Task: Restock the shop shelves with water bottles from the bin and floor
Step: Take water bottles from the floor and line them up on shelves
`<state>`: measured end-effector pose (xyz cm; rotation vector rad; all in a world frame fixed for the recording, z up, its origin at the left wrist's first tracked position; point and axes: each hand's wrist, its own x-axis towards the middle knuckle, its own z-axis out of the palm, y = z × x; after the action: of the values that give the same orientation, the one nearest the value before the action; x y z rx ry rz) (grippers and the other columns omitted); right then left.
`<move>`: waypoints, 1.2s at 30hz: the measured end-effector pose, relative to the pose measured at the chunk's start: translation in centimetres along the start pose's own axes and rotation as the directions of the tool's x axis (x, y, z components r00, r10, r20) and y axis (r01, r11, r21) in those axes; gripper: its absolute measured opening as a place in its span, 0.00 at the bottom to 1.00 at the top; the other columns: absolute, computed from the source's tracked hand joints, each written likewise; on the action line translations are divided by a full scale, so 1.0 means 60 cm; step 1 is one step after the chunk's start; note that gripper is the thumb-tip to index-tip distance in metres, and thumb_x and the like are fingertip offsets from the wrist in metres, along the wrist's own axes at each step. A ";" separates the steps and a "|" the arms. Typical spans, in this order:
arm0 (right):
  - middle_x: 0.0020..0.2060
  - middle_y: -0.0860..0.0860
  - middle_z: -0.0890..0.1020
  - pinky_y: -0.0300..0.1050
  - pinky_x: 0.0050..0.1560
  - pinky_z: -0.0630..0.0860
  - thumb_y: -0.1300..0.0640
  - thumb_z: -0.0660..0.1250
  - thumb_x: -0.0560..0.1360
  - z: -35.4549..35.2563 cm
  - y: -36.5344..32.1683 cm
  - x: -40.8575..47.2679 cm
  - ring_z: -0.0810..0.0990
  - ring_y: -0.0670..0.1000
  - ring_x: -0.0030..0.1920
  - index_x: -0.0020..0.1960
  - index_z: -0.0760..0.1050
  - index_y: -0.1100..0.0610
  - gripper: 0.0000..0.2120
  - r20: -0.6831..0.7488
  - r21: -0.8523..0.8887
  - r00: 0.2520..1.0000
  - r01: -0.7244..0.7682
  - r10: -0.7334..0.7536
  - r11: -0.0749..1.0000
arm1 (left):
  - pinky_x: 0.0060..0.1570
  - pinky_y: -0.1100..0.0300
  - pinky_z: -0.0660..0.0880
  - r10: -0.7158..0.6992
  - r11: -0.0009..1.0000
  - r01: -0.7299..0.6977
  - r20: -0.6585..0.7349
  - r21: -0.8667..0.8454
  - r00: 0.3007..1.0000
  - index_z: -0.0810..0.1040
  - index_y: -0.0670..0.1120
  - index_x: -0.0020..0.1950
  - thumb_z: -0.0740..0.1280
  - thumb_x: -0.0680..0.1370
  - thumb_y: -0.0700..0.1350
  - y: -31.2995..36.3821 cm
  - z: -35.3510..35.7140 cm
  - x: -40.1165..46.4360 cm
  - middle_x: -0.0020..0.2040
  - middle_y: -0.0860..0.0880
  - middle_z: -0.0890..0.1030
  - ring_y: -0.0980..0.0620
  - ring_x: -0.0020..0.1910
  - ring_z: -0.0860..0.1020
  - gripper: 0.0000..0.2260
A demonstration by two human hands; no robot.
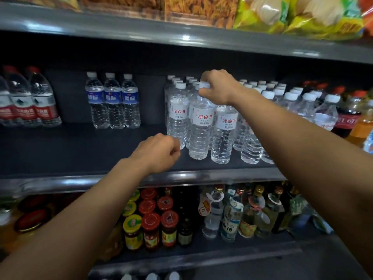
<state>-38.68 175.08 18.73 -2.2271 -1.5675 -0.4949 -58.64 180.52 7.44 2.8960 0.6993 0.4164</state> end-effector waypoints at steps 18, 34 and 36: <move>0.51 0.61 0.76 0.47 0.44 0.68 0.57 0.62 0.75 0.032 0.018 0.012 0.74 0.62 0.46 0.51 0.75 0.61 0.09 0.012 -0.143 0.999 -0.045 0.047 0.989 | 0.49 0.49 0.76 -0.051 0.998 0.051 0.013 -0.025 0.999 0.78 0.52 0.48 0.62 0.78 0.49 -0.009 0.059 -0.020 0.49 0.49 0.81 0.44 0.50 0.78 0.06; 0.53 0.58 0.78 0.52 0.47 0.75 0.56 0.61 0.77 0.246 -0.118 -0.313 0.77 0.62 0.52 0.64 0.71 0.57 0.16 0.072 0.162 0.997 0.010 -0.021 0.987 | 0.44 0.49 0.76 0.015 0.986 0.014 0.174 -0.164 0.985 0.78 0.50 0.47 0.62 0.77 0.48 -0.020 0.215 -0.153 0.47 0.46 0.82 0.43 0.48 0.79 0.06; 0.53 0.57 0.78 0.53 0.47 0.75 0.55 0.61 0.77 0.296 -0.125 -0.370 0.77 0.62 0.52 0.63 0.71 0.57 0.16 0.176 0.193 0.984 -0.054 0.019 0.980 | 0.44 0.49 0.77 0.017 0.983 0.026 0.235 -0.180 0.972 0.79 0.49 0.48 0.62 0.77 0.47 -0.021 0.262 -0.182 0.48 0.45 0.82 0.42 0.48 0.80 0.07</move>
<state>-51.58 168.01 -6.76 -2.1906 -1.5803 -0.1295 -63.88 175.57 -10.33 2.7096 0.5958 0.1233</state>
